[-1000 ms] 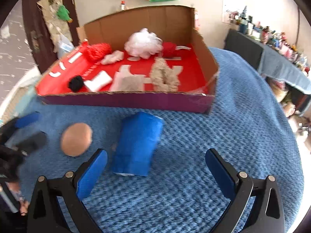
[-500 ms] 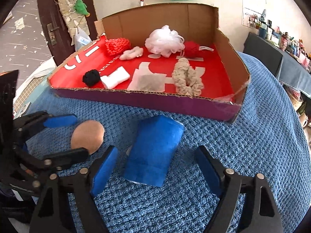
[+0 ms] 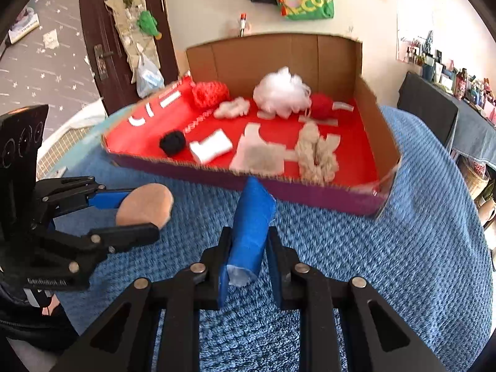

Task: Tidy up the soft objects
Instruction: 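Grasp the tan round sponge with the left tool while the right tool grasps the blue pouch, then carry the sponge with the left tool into the box while the right tool carries the pouch in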

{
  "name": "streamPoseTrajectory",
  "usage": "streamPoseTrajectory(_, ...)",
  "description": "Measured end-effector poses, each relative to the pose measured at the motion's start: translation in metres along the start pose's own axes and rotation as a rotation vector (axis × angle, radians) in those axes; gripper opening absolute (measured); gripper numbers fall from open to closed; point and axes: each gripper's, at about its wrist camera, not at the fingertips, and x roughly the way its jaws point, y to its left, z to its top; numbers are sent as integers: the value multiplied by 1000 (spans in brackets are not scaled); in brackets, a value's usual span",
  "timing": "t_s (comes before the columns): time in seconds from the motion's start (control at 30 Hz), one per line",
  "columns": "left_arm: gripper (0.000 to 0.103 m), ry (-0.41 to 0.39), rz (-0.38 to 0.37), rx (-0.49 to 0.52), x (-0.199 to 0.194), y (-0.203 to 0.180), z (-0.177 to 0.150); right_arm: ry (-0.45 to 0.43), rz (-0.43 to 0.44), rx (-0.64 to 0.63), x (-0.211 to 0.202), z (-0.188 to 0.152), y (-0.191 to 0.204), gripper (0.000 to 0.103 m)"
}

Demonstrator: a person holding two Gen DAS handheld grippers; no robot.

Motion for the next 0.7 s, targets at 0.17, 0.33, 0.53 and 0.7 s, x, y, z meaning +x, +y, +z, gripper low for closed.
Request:
streamPoseTrajectory(0.17,45,-7,3,-19,-5,8,0,-9,33,12,-2,1,3,23)
streamPoseTrajectory(0.33,45,-1,5,-29,-5,12,-3,-3,53,17,1,0,7,23)
streamPoseTrajectory(0.53,45,3,2,-32,-4,13,-5,0,58,22,1,-1,7,23)
streamPoseTrajectory(0.7,45,-12,0,-29,-10,14,-1,-10,64,26,-2,0,7,23)
